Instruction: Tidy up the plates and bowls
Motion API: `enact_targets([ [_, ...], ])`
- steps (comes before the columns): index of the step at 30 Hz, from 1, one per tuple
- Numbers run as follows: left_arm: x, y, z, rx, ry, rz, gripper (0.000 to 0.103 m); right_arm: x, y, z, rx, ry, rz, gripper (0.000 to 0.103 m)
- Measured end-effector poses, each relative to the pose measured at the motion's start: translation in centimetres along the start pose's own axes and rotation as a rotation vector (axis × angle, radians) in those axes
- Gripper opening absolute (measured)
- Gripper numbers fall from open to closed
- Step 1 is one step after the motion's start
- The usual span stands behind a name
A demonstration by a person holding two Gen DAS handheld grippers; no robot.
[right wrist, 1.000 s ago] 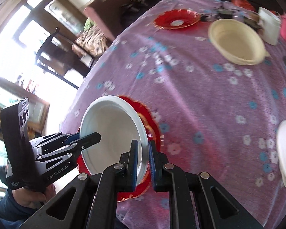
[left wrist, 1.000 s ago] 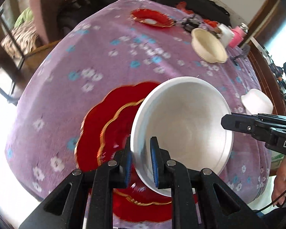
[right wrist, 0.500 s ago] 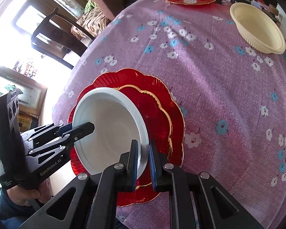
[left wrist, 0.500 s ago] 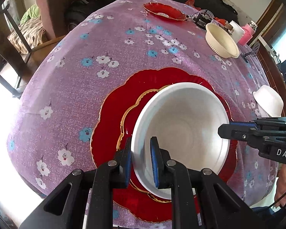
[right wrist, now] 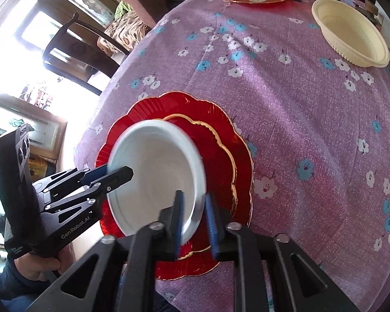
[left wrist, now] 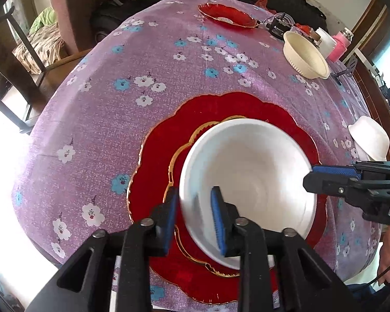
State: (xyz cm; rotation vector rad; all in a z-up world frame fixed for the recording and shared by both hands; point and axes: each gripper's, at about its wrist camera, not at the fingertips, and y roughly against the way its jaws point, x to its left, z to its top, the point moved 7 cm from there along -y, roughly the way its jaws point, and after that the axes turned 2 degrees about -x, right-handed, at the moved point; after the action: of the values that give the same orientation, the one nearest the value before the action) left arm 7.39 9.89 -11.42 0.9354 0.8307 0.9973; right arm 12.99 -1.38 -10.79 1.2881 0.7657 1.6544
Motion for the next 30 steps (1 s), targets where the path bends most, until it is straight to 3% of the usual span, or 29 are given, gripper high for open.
enact_targets([
  [2, 0.1, 0.3, 0.2, -0.004, -0.001, 0.008, 0.031, 0.0, 0.5, 0.0, -0.015, 0.001, 0.006, 0.036],
  [10, -1.2, 3.3, 2.4, -0.08, -0.036, 0.017, 0.035, -3.0, 6.5, 0.2, -0.168, -0.102, 0.09, 0.037],
  [19, -7.5, 4.6, 3.7, -0.123, -0.212, -0.032, 0.039, -17.1, 18.9, -5.6, -0.462, -0.519, 0.089, 0.037],
  [23, -10.2, 4.1, 3.2, -0.107, -0.283, -0.066, 0.039, -24.4, 23.7, -9.3, -0.595, -0.733, 0.058, 0.057],
  [30, -14.2, 3.4, 2.4, -0.08, -0.4, -0.097, 0.039, -29.7, 23.1, -11.3, -0.64, -0.922, 0.153, 0.057],
])
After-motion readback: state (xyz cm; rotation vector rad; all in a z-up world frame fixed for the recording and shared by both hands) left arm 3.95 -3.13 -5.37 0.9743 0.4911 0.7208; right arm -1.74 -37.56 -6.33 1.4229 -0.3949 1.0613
